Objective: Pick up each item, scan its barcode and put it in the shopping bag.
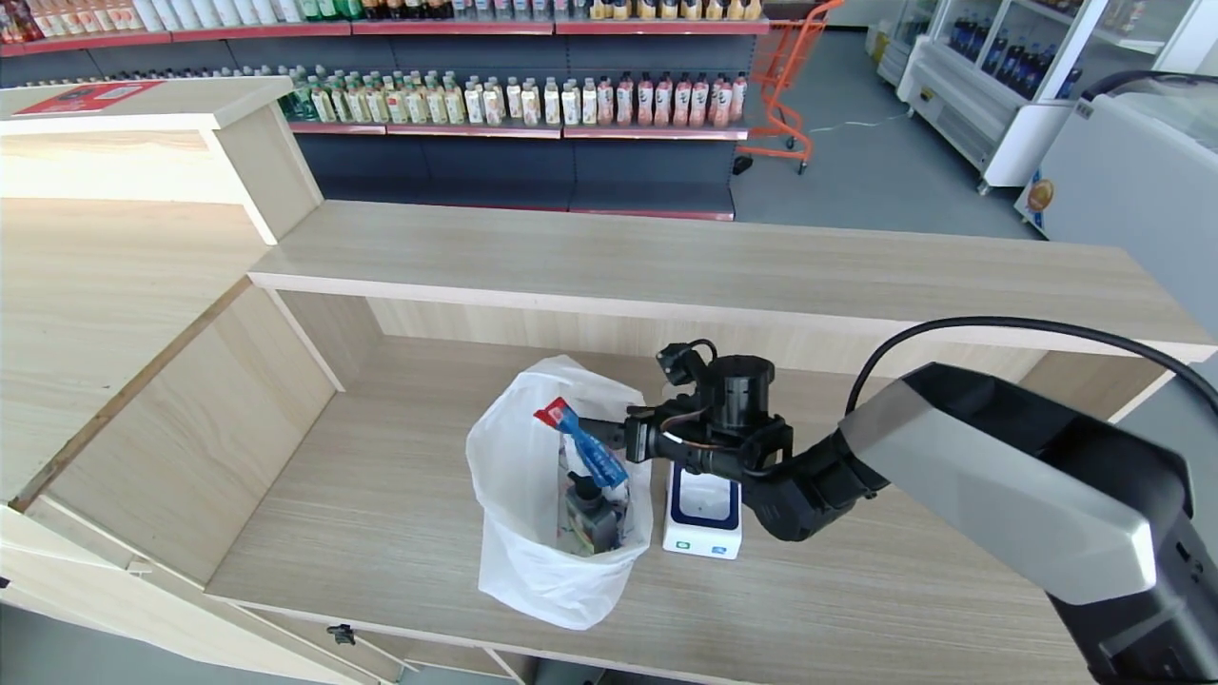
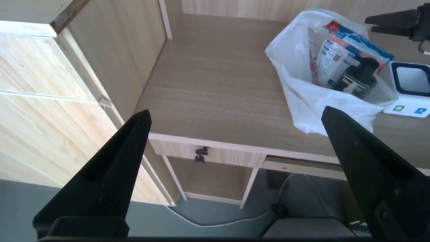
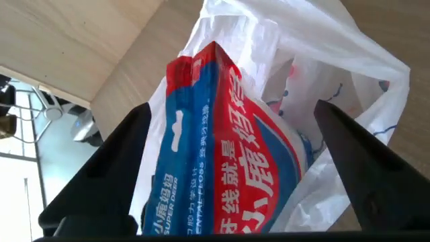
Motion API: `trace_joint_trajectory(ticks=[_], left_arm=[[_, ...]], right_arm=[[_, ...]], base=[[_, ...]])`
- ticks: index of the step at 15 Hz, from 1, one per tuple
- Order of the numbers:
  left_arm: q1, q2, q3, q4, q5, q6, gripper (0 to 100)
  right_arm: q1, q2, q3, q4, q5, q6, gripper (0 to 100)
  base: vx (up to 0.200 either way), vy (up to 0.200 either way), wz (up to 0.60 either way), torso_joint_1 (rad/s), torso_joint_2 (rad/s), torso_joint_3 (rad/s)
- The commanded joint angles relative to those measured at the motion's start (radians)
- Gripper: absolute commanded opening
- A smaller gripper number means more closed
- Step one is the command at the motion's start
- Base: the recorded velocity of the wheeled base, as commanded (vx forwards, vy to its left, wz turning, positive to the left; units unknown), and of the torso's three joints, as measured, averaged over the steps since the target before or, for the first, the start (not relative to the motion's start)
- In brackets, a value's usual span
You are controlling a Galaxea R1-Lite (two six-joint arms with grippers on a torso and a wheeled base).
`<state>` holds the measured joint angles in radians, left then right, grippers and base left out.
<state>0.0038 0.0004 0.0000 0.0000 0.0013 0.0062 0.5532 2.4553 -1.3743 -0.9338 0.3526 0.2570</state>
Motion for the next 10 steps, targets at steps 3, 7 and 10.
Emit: trace_joint_trajectory(ticks=[3,7,10], left_arm=[[0.001,0.000,0.000,0.000,0.000,0.000,100],[0.001,0.000,0.000,0.000,0.000,0.000,100],[-0.001,0.000,0.000,0.000,0.000,0.000,100]], right_arm=[[-0.006,-0.207,0.115,-0.002,-0.001,0.143,100],[-0.107,-0.771,0.675,0.012,0.005,0.168,100],[-0.295,-1.314,1.136,0.158,-0.030,-0.050,100]], base=[[0.000,0.000,0.00,0.000,0.00,0.000],[0.000,0.000,0.00,0.000,0.00,0.000],[0.000,0.000,0.00,0.000,0.00,0.000]])
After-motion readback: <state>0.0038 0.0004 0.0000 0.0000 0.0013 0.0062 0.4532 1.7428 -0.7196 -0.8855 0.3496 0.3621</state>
